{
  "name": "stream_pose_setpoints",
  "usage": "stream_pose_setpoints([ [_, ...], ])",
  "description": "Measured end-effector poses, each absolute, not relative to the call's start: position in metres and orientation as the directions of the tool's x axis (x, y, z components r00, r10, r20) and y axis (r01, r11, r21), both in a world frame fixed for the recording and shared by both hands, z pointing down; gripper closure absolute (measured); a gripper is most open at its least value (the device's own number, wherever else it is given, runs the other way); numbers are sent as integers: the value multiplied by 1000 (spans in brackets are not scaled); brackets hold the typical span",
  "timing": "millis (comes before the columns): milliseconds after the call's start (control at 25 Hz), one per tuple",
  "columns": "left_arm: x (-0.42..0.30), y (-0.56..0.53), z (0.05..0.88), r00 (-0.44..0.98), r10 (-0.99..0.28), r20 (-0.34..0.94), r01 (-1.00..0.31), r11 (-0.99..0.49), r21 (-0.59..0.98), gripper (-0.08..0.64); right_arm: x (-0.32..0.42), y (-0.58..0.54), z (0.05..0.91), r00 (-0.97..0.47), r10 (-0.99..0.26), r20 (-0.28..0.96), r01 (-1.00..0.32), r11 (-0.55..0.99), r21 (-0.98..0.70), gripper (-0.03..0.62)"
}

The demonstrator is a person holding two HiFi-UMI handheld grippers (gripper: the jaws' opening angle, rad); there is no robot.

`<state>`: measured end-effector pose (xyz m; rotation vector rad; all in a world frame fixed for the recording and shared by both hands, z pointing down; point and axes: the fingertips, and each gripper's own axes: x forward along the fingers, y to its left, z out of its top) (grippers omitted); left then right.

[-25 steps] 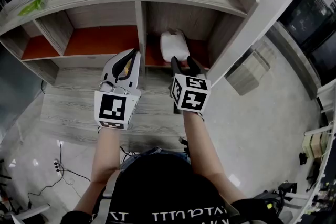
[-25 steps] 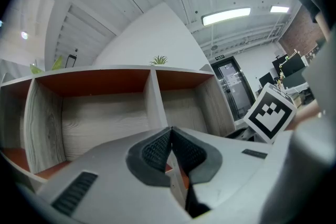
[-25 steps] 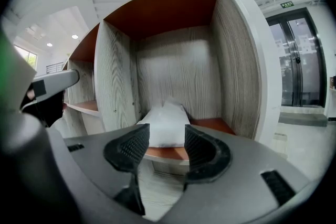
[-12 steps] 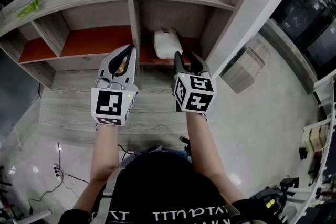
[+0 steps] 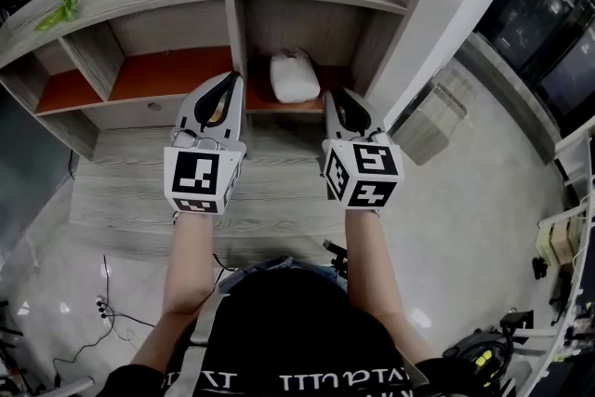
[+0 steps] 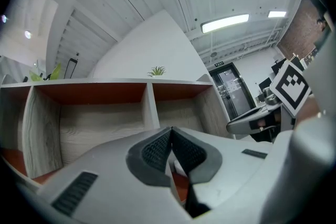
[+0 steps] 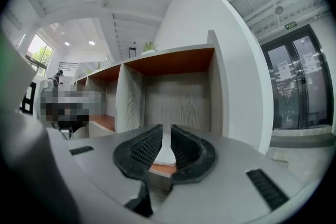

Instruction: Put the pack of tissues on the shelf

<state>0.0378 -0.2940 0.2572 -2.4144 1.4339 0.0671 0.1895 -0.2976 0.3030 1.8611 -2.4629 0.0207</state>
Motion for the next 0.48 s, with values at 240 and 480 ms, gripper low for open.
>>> stream_pose_setpoints([
  [240,41,-292,256,494,-843,-211,-861,-443,-250,549,198,-284,282,-312,-950,-25,-950,311,13,569],
  [480,43,-289,255,494,-842,-217,-862,-443,-245,548,207,-271,261,-311,-947,-82,-949,304,84,577],
])
